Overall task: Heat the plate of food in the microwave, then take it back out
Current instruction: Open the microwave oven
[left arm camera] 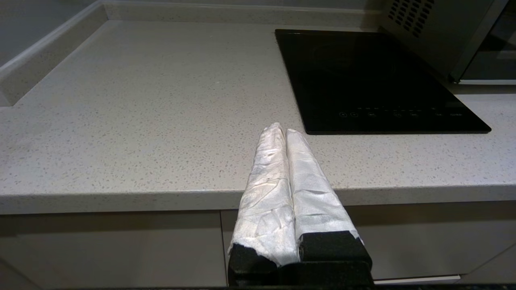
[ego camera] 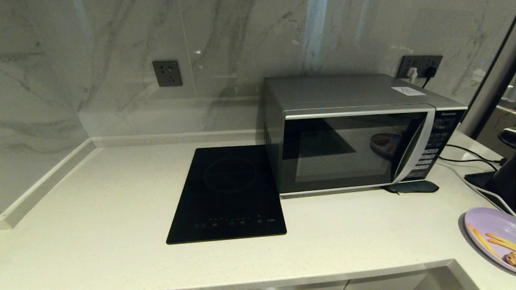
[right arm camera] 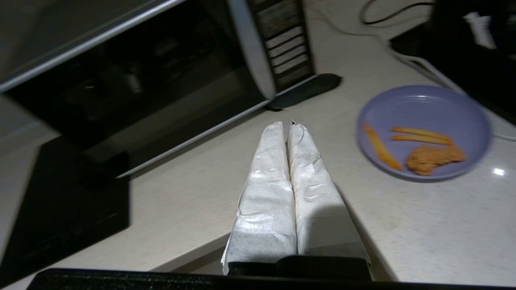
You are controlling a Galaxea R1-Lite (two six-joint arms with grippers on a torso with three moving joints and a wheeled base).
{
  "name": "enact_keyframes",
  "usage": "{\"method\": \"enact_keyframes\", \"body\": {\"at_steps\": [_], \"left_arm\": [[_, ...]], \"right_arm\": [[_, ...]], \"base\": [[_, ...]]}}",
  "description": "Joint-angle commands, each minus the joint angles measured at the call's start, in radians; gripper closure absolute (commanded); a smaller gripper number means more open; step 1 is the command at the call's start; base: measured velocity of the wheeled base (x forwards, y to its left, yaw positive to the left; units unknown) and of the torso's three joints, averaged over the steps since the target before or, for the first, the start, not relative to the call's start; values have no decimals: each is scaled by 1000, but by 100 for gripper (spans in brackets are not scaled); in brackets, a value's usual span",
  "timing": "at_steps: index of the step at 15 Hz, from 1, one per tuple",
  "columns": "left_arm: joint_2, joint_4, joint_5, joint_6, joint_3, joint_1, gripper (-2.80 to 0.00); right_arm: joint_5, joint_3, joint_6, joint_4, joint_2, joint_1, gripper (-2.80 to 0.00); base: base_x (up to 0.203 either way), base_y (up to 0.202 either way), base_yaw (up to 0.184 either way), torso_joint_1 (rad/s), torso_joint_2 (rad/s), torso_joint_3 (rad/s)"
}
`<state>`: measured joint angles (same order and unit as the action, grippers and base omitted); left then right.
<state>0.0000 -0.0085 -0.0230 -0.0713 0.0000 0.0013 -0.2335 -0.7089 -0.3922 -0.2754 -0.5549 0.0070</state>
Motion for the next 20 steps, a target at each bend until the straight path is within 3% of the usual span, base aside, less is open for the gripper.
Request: {"method": "enact_keyframes", "body": {"at_steps": [1, 4, 5, 7, 10, 13, 17, 20], "left_arm": [[2, -1, 0, -1, 0, 0, 0], [2, -1, 0, -1, 0, 0, 0], [2, -1, 0, -1, 0, 0, 0], [2, -1, 0, -1, 0, 0, 0], [2, -1, 0, -1, 0, 0, 0], [2, -1, 0, -1, 0, 0, 0], [2, -1, 0, -1, 0, 0, 0], [2, -1, 0, -1, 0, 0, 0]], "right_arm": [[-138, -62, 80, -19, -173, 1, 0], [-190, -62, 147, 15, -238, 1, 0], [-192, -63, 151, 26, -265, 1, -280], [-176, -56, 210, 34, -296, 4, -280], [-73, -37, 244, 42, -287, 8, -280], [-81, -36, 397, 139, -314, 5, -280], [-205, -20, 411, 379, -525, 4, -280], [-369, -15, 406, 419, -642, 11, -280]], "base": [[0, 0, 0, 0, 0, 0], [0, 0, 0, 0, 0, 0], [0, 0, 0, 0, 0, 0], [0, 0, 0, 0, 0, 0], [0, 0, 0, 0, 0, 0], [0, 0, 0, 0, 0, 0], [0, 0, 0, 0, 0, 0], [0, 0, 0, 0, 0, 0]]}}
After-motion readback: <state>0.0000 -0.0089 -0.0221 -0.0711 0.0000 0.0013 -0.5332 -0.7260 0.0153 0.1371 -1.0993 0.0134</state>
